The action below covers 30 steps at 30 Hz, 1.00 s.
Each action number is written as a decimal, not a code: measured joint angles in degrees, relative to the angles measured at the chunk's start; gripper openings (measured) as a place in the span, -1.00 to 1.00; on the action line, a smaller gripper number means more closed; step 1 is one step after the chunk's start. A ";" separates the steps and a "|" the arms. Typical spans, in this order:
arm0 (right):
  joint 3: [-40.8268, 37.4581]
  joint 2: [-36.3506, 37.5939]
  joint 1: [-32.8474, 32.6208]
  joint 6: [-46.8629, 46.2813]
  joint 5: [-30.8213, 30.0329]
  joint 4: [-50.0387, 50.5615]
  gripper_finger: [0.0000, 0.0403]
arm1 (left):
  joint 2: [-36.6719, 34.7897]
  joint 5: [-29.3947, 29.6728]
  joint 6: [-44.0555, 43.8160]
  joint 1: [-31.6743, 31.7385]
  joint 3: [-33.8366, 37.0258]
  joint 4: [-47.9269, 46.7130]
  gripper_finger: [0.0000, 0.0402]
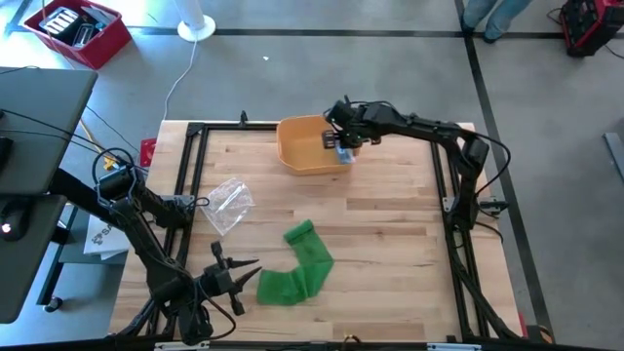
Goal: Roll bandage
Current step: Put the transparent zip bag containing the rolled blue bandage into the yellow bin, then open the transparent zip bag
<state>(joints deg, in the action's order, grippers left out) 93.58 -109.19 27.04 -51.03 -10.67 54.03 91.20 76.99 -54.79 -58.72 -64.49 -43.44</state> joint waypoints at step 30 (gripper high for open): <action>0.00 16.36 -3.93 25.60 -11.11 22.99 -0.14 | 0.00 -1.90 -6.30 0.56 0.00 -0.94 -0.62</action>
<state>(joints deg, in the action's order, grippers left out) 93.58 -92.82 23.11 -25.43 -21.78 77.02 91.20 75.09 -61.08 -58.16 -64.49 -44.38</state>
